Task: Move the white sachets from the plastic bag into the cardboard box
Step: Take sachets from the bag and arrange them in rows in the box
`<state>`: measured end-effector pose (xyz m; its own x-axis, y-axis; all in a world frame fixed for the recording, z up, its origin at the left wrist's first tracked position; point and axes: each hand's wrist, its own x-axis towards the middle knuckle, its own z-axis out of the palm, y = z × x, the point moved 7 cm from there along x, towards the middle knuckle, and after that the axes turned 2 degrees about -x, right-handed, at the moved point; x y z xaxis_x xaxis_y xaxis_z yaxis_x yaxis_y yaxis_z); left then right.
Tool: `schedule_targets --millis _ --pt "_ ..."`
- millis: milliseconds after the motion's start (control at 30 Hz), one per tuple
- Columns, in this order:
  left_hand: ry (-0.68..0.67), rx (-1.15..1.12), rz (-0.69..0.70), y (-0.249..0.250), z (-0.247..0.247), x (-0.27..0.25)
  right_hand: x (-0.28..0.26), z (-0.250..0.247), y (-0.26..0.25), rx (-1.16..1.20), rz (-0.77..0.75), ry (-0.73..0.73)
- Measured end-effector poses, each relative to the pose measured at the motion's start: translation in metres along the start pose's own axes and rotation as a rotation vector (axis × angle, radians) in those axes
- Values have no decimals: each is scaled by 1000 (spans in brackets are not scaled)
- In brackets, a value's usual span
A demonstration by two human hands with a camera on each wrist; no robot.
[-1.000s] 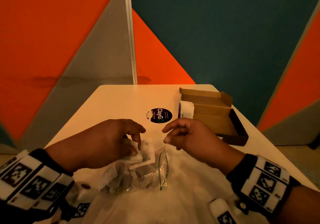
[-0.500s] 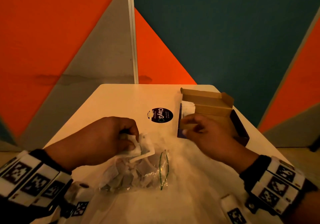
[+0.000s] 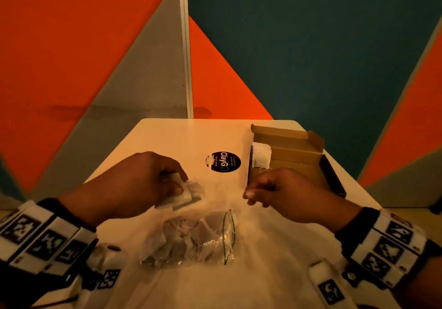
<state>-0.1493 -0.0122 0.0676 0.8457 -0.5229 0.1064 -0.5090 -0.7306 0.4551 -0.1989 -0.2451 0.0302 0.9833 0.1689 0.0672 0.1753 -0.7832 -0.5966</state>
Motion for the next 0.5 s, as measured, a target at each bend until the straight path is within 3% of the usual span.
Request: schedule_targets --millis 100,333,500 --pt "33 -73 -37 -12 -3 1 -1 -13 18 44 69 28" --pt "11 -1065 -149 -2 32 1 3 8 14 183 80 -23" --pt "97 -1419 -96 8 46 7 4 32 3 214 60 -110"
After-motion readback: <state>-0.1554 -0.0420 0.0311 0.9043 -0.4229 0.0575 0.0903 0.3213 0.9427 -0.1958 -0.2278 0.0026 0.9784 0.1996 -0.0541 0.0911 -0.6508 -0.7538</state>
